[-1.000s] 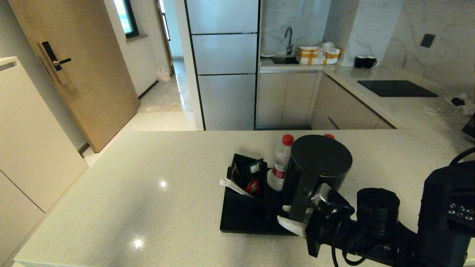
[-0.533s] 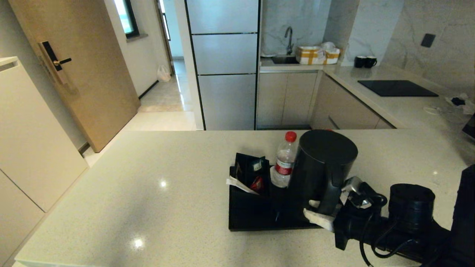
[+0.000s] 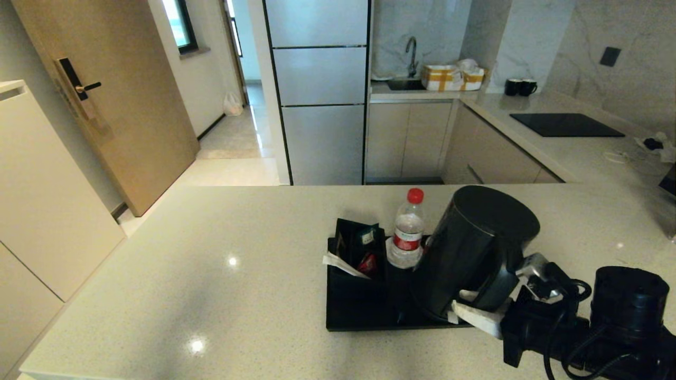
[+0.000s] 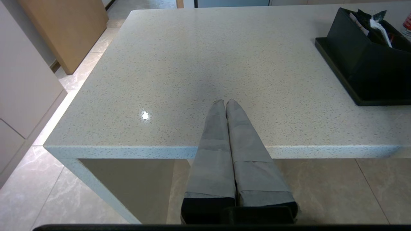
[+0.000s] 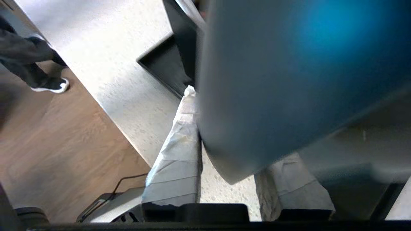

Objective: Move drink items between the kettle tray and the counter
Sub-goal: Pick up the kettle, then place it on the right

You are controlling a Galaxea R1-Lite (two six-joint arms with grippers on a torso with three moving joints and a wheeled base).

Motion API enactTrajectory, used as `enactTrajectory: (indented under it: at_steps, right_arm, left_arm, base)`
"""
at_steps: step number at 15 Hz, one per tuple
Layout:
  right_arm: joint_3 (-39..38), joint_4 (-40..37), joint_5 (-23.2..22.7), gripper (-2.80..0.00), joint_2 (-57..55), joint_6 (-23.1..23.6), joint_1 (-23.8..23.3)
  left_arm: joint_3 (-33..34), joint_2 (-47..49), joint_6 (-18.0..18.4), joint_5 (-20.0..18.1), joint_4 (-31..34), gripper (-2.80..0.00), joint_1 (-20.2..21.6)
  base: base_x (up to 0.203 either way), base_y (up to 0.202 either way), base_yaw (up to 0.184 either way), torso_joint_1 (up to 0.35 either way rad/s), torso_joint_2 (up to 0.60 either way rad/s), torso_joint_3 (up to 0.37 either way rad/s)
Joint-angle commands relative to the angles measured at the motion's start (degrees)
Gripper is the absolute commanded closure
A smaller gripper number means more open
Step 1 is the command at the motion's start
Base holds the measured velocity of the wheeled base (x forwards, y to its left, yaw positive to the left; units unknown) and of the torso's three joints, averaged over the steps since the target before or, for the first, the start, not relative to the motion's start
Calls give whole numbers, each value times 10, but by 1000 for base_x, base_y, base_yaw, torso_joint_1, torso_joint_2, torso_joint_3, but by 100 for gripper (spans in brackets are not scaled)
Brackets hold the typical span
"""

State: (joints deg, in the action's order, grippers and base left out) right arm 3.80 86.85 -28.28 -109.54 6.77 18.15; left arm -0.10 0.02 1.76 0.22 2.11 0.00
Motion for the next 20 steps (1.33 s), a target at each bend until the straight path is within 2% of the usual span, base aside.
enactTrajectory:
  at_steps: [1, 4, 7, 9, 11, 13, 15, 17, 18, 20]
  right_arm:
    - [-4, 8, -3, 0, 20, 2, 0]
    - [-8, 8, 1, 0, 80, 3, 1]
    - [-7, 7, 5, 0, 83, 8, 1]
    - [28, -23, 28, 0, 85, 49, 0]
    - [31, -30, 31, 0, 86, 56, -2]
    - [60, -92, 37, 0, 107, 83, -3]
    - [66, -103, 38, 0, 111, 88, -5]
    - [121, -230, 40, 0, 173, 110, -21]
    - [158, -313, 39, 0, 208, 121, -39]
    - [202, -408, 30, 0, 243, 142, -89]
  left_arm:
    - [0, 0, 0, 0, 0, 0, 0]
    - [0, 0, 0, 0, 0, 0, 1]
    - [0, 0, 0, 0, 0, 0, 0]
    - [0, 0, 0, 0, 0, 0, 0]
    - [0, 0, 0, 0, 0, 0, 1]
    - [0, 0, 0, 0, 0, 0, 1]
    - [0, 0, 0, 0, 0, 0, 0]
    - [0, 0, 0, 0, 0, 0, 0]
    - [0, 0, 0, 0, 0, 0, 0]
    - [0, 0, 0, 0, 0, 0, 0]
  base:
    - [0, 0, 0, 0, 0, 0]
    - [0, 0, 0, 0, 0, 0]
    - [0, 0, 0, 0, 0, 0]
    - [0, 0, 0, 0, 0, 0]
    - [0, 0, 0, 0, 0, 0]
    - [0, 0, 0, 0, 0, 0]
    - [0, 0, 0, 0, 0, 0]
    - [0, 0, 0, 0, 0, 0]
    - [0, 0, 0, 0, 0, 0]
    - [0, 0, 0, 0, 0, 0]
